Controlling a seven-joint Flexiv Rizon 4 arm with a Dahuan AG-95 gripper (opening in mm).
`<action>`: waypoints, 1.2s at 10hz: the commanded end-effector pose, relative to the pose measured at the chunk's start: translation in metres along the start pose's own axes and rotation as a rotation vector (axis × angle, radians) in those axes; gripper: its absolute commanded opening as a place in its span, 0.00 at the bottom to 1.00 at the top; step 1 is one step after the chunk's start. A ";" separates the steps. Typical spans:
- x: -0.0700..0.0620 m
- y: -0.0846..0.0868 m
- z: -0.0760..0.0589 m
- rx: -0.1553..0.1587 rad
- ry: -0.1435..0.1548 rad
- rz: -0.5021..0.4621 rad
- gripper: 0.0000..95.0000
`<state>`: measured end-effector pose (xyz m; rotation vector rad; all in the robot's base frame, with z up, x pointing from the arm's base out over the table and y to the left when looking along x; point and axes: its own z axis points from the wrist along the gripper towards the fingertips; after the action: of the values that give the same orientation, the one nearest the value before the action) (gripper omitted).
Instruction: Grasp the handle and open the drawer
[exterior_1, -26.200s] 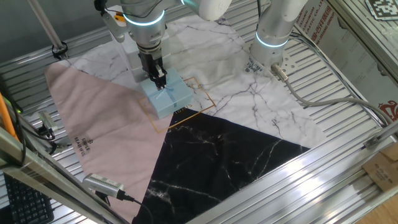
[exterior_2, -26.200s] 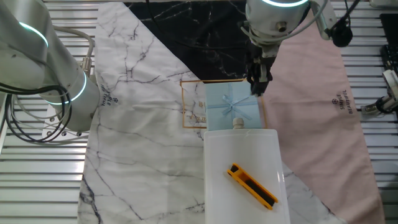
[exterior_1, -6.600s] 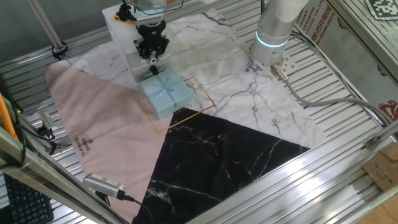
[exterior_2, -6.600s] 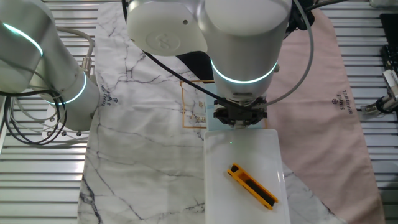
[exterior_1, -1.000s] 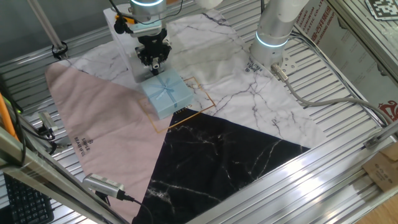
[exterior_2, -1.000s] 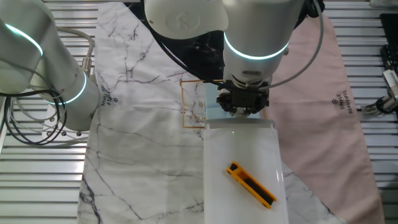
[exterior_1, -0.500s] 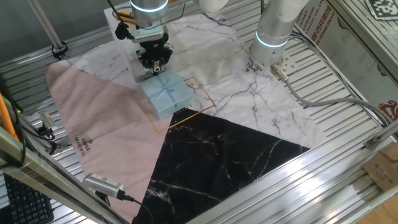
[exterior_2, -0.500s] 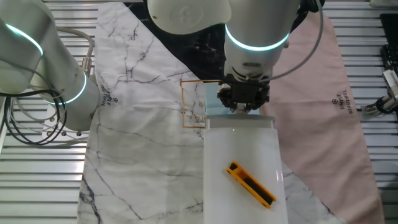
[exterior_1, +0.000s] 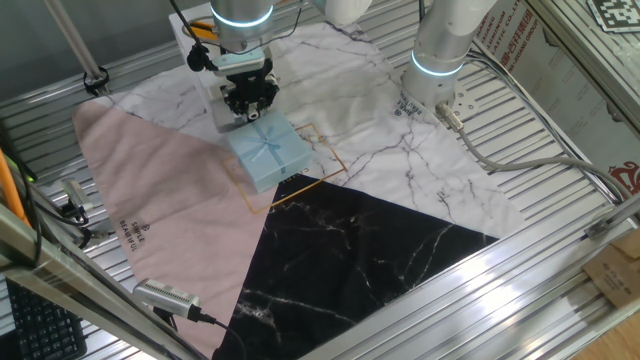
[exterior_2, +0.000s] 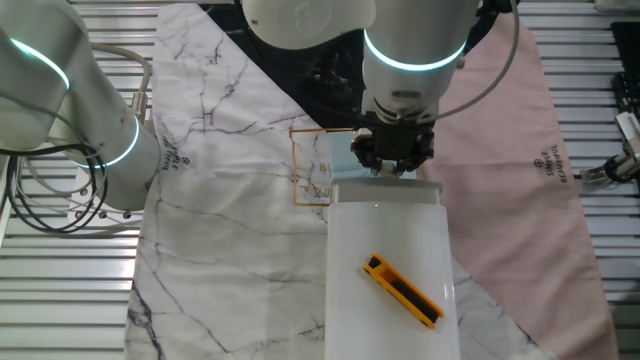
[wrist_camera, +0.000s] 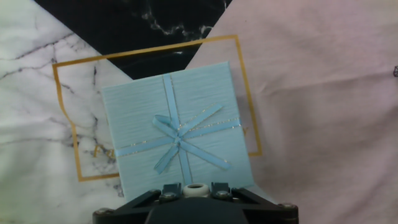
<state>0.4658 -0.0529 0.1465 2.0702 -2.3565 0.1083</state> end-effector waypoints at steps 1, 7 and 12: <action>-0.001 0.000 0.000 -0.001 -0.014 0.002 0.00; -0.010 -0.001 -0.001 -0.001 -0.015 0.011 0.00; -0.016 -0.002 -0.002 -0.002 -0.017 0.003 0.00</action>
<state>0.4694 -0.0361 0.1483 2.0779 -2.3658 0.0883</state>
